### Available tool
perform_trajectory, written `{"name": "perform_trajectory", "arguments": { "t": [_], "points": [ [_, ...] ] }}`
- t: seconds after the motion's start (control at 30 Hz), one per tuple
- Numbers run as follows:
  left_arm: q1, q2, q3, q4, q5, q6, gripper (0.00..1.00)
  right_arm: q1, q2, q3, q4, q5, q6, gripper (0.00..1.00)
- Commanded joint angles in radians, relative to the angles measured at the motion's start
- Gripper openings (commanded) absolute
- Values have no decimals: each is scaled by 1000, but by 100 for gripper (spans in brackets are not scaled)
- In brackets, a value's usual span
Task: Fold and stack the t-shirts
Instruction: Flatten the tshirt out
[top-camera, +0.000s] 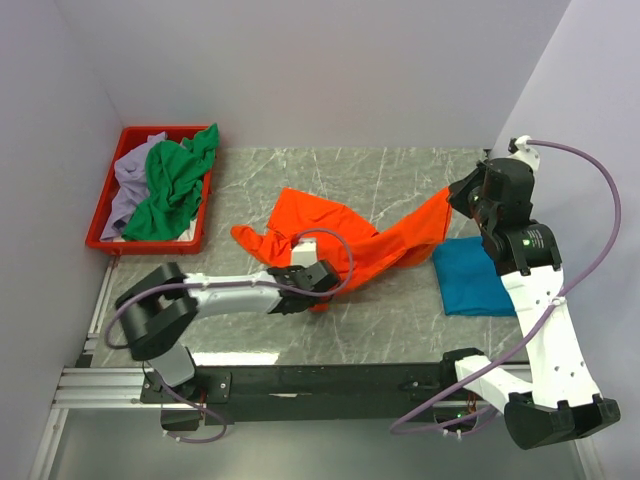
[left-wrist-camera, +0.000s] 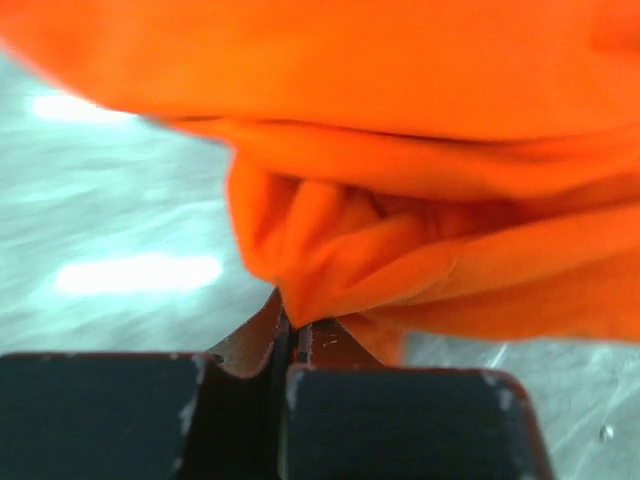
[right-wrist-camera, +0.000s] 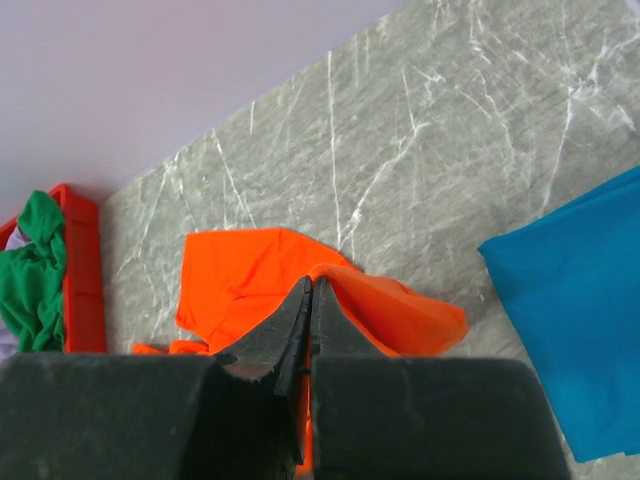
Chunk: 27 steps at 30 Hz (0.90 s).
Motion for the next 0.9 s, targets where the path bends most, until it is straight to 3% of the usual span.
{"name": "perform_trajectory", "arguments": {
  "t": [0.0,0.27,0.4,0.43,0.47,0.53,0.67,0.87],
  "points": [
    [29,-184,-21,-157,-108,-38,1,-22,-10,42,20,8,-21,0],
    [225,-655,-81,-318,-72,71,4,-64,-35,19,8,-54,-5,0],
    [282,-732,-63,-369,23,145,26,-62,-105,-71,25,-99,1,0],
    [285,-746,-64,-392,39,143,43,-64,-123,-91,29,-108,2,0],
    [283,-752,-70,-394,49,140,50,-62,-131,-132,31,-114,2,0],
    [285,-780,-89,-372,89,125,57,-62,-147,-175,45,-129,4,0],
    [285,-811,-164,-319,173,77,58,-64,-151,-274,66,-133,2,0],
    [283,-840,-318,-228,267,-53,47,-62,-104,-282,84,-70,-16,0]
  ]
}}
